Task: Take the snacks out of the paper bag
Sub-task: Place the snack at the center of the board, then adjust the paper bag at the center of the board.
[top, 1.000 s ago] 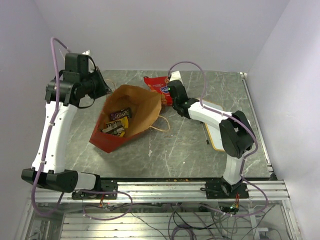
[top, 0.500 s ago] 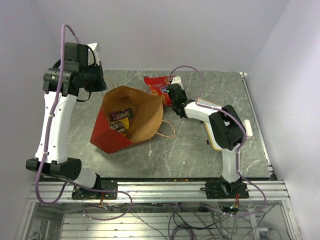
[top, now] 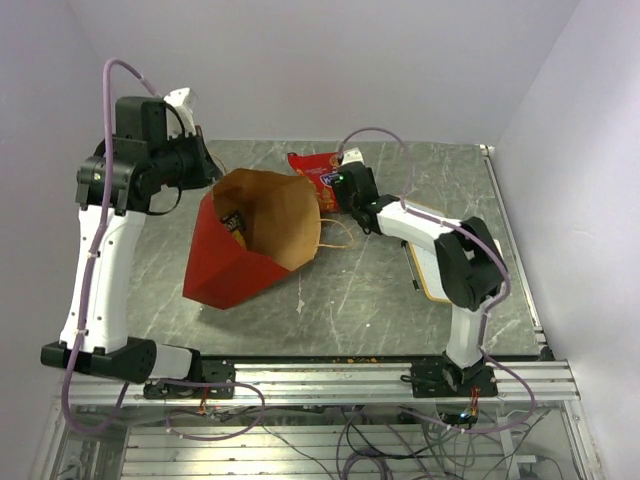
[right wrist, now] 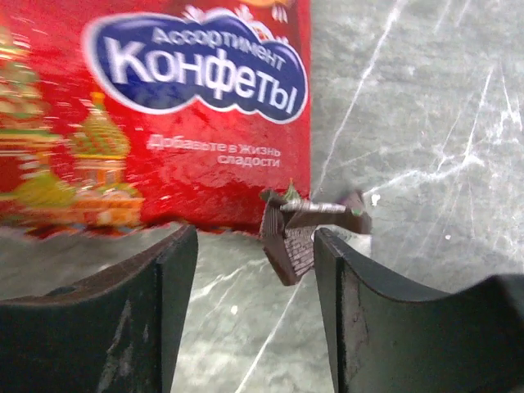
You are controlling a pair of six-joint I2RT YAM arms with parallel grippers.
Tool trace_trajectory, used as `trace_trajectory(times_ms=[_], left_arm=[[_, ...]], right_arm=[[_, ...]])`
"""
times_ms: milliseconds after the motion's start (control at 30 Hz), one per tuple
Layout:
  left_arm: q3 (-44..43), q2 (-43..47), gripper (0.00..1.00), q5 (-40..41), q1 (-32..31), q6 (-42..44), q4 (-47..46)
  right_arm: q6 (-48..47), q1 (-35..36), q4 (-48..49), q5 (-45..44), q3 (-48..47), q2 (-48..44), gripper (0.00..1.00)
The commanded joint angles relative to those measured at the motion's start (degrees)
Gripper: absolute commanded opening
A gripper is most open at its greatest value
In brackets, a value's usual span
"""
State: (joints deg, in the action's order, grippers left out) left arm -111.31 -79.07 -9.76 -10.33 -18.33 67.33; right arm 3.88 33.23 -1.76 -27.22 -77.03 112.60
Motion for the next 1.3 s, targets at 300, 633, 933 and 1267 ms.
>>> trace_trajectory(times_ms=[300,633,933,1267], left_arm=[[32.74,12.17,0.07,-26.43,-0.4,-15.11,-24.05],[30.35,10.92,0.07,-24.67,-0.4,-13.28,-20.27],[26.6,9.95,0.07,-19.62,-0.4,-15.09,-19.72],[24.39,9.15,0.07,-17.89,-0.39,-15.37,-20.63]], right_arm=[[2.97,2.05,-4.09,25.34,9.45,-21.34,0.73],[23.37,0.46,-9.76,36.62,-0.82,-17.35,0.74],[33.34,-5.36,-27.44,29.22,-9.53,-19.14,0.76],[44.53,-2.04,-13.94,43.15,-4.89,-12.42,0.75]])
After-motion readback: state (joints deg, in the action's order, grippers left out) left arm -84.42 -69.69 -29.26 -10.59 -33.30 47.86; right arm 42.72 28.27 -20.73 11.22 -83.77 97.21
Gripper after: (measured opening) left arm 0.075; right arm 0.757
